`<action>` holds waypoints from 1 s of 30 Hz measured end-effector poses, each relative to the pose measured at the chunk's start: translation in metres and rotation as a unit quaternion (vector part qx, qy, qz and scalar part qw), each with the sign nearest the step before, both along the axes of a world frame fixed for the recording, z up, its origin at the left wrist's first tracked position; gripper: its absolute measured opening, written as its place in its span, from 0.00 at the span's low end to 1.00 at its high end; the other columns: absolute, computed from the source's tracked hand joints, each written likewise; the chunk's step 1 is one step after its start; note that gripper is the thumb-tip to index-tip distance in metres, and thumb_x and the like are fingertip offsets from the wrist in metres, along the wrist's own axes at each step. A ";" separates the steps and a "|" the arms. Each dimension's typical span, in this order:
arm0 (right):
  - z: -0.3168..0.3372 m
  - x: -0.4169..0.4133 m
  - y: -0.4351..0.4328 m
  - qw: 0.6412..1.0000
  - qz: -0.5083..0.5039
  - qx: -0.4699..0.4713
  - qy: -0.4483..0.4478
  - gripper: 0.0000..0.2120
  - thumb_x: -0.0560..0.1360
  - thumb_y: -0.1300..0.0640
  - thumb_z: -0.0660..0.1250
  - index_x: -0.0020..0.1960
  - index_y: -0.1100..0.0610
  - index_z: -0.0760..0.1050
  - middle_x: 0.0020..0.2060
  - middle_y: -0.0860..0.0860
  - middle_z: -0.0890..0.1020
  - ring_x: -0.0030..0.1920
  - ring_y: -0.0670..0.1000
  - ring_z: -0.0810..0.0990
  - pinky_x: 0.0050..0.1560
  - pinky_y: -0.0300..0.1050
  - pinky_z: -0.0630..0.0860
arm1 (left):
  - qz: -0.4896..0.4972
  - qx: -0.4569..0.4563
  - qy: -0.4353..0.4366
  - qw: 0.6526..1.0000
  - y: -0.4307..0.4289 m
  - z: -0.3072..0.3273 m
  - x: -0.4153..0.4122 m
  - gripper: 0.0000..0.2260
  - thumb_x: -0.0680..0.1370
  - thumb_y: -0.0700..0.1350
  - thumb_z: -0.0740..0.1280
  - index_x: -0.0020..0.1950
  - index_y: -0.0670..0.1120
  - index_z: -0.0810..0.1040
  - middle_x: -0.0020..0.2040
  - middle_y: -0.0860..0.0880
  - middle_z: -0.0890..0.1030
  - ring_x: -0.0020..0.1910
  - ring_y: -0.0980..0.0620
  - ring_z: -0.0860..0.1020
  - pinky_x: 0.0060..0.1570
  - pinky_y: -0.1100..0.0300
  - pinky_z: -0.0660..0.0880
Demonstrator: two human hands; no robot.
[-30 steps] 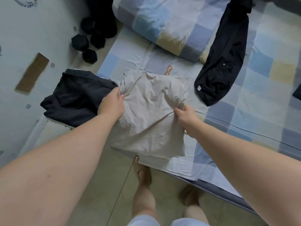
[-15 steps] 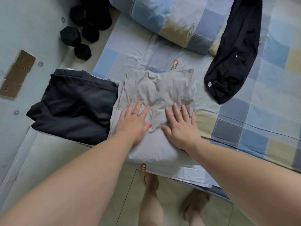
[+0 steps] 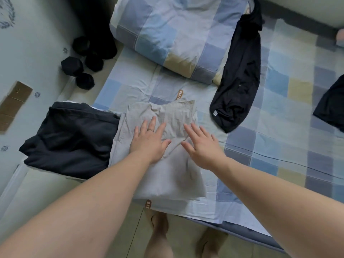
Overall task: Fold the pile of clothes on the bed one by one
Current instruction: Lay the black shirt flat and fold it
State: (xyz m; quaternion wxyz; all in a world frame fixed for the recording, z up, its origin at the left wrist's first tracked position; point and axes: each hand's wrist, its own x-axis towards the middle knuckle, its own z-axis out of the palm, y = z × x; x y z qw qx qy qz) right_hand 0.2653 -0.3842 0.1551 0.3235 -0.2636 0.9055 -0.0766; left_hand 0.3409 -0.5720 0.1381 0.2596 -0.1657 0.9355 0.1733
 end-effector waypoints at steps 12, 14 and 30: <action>0.045 -0.083 0.180 0.991 -0.125 -0.032 0.015 0.29 0.83 0.39 0.54 0.82 0.42 0.50 0.82 0.46 0.54 0.80 0.52 0.54 0.77 0.56 0.56 | -0.036 0.018 0.076 0.996 0.155 0.038 -0.094 0.29 0.84 0.61 0.54 0.82 0.56 0.50 0.83 0.47 0.46 0.82 0.45 0.44 0.79 0.47 0.44; 0.045 -0.093 0.226 0.990 -0.139 -0.027 0.015 0.29 0.83 0.40 0.54 0.82 0.43 0.50 0.82 0.47 0.55 0.81 0.52 0.54 0.78 0.55 0.56 | -0.047 0.020 0.074 0.996 0.194 0.038 -0.106 0.28 0.84 0.60 0.55 0.82 0.55 0.51 0.83 0.47 0.48 0.81 0.44 0.45 0.79 0.47 0.45; -0.008 -0.129 0.587 0.978 -0.209 -0.021 -0.012 0.28 0.83 0.39 0.53 0.81 0.41 0.50 0.81 0.42 0.53 0.80 0.47 0.52 0.76 0.55 0.56 | -0.020 0.102 0.041 0.994 0.525 -0.029 -0.189 0.27 0.83 0.54 0.62 0.80 0.53 0.59 0.82 0.46 0.56 0.81 0.46 0.51 0.78 0.49 0.54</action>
